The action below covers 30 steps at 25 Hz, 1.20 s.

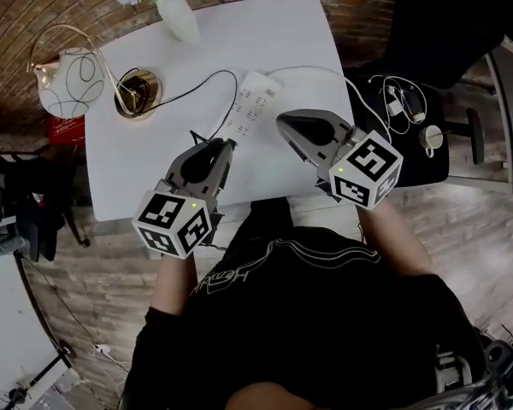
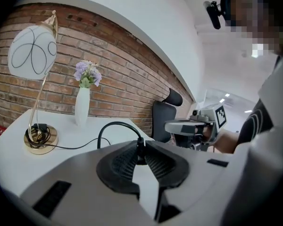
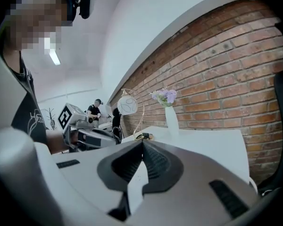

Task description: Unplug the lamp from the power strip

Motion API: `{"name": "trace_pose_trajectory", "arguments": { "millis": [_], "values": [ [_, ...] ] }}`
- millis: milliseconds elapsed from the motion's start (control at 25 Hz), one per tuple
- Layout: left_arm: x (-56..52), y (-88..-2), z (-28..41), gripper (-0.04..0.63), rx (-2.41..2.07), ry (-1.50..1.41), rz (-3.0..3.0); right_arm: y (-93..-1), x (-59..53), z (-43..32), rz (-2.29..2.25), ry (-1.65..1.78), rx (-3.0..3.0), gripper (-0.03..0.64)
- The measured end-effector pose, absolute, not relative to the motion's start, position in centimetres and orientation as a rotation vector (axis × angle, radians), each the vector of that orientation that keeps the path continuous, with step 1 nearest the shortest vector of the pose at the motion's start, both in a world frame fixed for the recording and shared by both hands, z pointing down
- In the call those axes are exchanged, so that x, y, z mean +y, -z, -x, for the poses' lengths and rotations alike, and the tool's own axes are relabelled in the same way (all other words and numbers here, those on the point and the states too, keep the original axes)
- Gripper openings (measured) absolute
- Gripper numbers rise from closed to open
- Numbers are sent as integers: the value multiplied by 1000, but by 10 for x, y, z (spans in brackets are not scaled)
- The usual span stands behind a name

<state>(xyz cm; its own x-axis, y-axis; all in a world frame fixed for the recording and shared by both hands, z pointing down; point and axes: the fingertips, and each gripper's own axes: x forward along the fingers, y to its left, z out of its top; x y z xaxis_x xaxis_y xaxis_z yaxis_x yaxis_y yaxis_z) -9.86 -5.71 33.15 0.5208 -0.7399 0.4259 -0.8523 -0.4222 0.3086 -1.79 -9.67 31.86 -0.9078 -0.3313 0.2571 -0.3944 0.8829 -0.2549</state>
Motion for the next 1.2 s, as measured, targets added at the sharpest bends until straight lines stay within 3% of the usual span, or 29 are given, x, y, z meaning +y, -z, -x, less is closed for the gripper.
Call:
{"name": "trace_pose_trajectory", "arguments": {
  "millis": [560, 1200],
  "values": [
    [-6, -271, 78, 48, -1370, -273, -2338, -262, -32, 3, -398, -373, -2944, -3],
    [12, -259, 66, 48, -1400, -286, -2350, -256, -14, -2, -372, -368, -2957, -3]
  ]
}}
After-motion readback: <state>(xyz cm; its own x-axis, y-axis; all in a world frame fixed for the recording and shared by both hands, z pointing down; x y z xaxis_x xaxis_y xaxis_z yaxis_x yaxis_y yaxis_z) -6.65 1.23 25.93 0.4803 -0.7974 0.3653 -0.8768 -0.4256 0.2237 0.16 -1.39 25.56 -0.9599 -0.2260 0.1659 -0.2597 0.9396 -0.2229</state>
